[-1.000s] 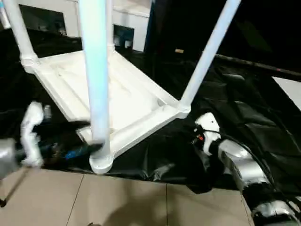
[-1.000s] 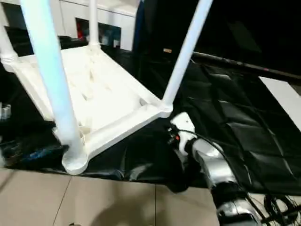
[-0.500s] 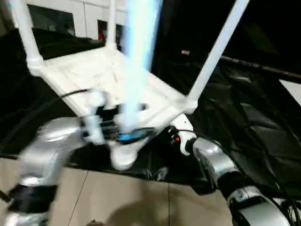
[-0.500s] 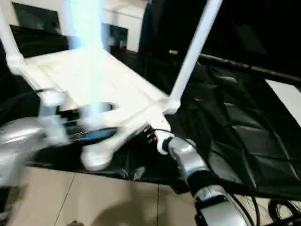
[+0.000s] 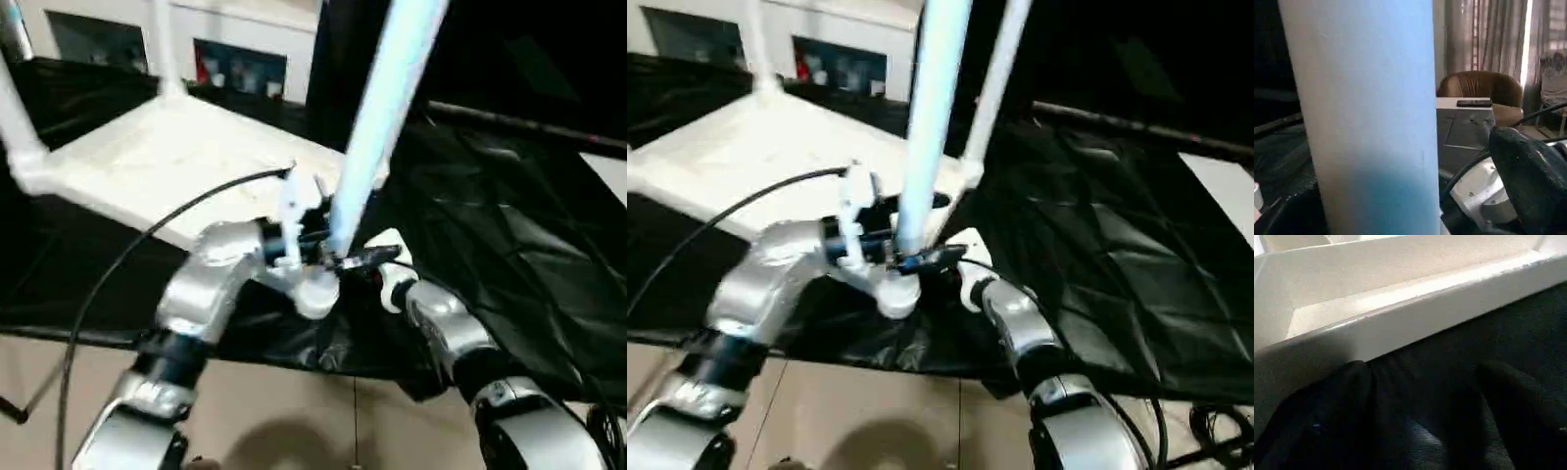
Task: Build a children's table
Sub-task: Rotate table base
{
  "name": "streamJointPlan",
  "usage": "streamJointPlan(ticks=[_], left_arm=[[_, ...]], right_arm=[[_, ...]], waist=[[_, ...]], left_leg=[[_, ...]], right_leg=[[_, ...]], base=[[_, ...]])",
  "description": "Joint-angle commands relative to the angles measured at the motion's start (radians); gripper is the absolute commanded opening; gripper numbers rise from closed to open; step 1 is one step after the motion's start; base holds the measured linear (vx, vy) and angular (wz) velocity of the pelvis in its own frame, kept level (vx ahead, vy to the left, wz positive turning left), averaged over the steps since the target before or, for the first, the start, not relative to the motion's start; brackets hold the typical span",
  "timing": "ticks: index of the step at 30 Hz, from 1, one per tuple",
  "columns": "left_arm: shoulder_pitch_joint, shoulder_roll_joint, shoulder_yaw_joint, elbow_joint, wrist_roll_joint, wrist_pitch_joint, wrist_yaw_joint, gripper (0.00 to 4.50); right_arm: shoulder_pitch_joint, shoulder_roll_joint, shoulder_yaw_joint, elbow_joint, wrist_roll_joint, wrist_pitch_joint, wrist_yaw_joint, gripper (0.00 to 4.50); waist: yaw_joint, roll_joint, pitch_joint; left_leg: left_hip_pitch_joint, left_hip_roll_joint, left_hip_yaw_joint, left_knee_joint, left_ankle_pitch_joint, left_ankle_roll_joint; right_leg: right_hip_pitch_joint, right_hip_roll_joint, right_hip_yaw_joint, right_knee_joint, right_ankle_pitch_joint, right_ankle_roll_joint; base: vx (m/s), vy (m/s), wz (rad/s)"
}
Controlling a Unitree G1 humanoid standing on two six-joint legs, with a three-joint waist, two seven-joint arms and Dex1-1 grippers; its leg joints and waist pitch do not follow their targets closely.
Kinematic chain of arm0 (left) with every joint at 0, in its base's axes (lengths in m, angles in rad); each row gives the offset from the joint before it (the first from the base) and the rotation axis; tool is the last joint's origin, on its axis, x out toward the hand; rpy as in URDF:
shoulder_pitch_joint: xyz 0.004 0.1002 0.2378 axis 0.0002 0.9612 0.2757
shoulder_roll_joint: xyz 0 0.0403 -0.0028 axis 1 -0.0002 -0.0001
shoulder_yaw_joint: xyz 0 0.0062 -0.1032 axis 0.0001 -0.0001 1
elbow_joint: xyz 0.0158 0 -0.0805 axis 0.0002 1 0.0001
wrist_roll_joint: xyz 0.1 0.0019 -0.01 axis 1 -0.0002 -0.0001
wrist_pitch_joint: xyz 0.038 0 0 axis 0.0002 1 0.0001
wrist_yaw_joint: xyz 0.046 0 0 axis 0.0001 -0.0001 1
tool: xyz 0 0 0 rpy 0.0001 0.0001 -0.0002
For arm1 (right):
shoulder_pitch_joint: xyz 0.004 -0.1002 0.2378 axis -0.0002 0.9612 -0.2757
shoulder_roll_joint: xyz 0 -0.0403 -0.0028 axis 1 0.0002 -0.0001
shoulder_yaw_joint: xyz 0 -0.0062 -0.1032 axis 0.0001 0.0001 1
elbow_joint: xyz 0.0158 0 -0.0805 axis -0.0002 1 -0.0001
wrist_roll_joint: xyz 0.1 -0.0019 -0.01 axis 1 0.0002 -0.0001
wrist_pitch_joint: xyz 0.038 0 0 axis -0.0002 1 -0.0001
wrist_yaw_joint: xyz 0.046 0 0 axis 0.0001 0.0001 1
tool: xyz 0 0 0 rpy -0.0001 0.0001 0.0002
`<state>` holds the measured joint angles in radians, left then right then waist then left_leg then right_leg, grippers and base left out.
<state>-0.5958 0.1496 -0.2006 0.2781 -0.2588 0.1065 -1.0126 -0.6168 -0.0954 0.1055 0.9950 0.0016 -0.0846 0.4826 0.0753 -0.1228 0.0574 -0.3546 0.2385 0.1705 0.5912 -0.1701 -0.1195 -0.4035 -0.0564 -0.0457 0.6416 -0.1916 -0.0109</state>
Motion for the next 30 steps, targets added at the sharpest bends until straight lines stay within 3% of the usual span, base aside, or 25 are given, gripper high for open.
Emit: streamJointPlan(ticks=[1,11,20,25,29,30], left_arm=[[-0.028,-0.056,-0.091,0.015,0.022,-0.02,-0.012,4.5],[-0.048,-0.145,-0.123,0.137,0.098,-0.118,0.045,4.5],[-0.13,-0.075,-0.047,0.316,0.207,-0.213,0.187,4.5],[-0.072,0.043,-0.036,0.247,0.156,-0.155,-0.004,4.5],[-0.045,0.096,-0.057,0.215,0.129,-0.114,-0.11,4.5],[-0.034,0.127,-0.071,0.201,0.129,-0.102,-0.152,4.5]], right_arm=[[-0.02,0.034,0.015,-0.005,0.01,-0.032,0.026,4.26],[-0.034,0.045,-0.009,0.023,0.007,-0.058,0.019,4.45],[-0.035,-0.005,-0.049,0.045,-0.009,-0.071,-0.047,4.45],[-0.012,-0.084,-0.078,-0.009,0.007,-0.071,0.013,4.45],[0.011,-0.128,-0.078,-0.052,0.017,-0.068,0.083,4.45],[0.028,-0.156,-0.07,-0.079,0.017,-0.062,0.126,4.45]], waist=[[0.0,0.034,-0.069],[0.001,0.04,-0.065],[0.004,0.036,-0.066],[0.003,0.035,-0.067],[0.01,0.04,-0.066],[0.014,0.048,-0.066]], left_leg=[[0.005,-0.007,0.009,-0.067,-0.248,-0.035],[0.009,-0.005,0.008,-0.07,-0.303,-0.025],[0.003,-0.008,0.008,-0.066,-0.243,-0.008],[0.004,-0.006,0.011,-0.066,-0.213,-0.001],[0.007,-0.007,0.015,-0.065,-0.194,0.007],[0.009,-0.006,0.015,-0.066,-0.196,0.006]], right_leg=[[0.046,-0.056,0.037,-0.078,-0.146,-0.18],[0.044,-0.057,0.037,-0.087,-0.187,-0.193],[0.049,-0.061,0.038,-0.083,-0.183,-0.187],[0.048,-0.061,0.038,-0.075,-0.118,-0.212],[0.049,-0.058,0.039,-0.07,-0.069,-0.225],[0.048,-0.058,0.039,-0.07,-0.064,-0.227]], base=[[0.0,0.0,0.0],[0.0,0.0,0.0],[0.0,0.0,0.0],[0.0,0.0,0.0],[0.0,0.0,0.0],[0.0,0.0,0.0]])
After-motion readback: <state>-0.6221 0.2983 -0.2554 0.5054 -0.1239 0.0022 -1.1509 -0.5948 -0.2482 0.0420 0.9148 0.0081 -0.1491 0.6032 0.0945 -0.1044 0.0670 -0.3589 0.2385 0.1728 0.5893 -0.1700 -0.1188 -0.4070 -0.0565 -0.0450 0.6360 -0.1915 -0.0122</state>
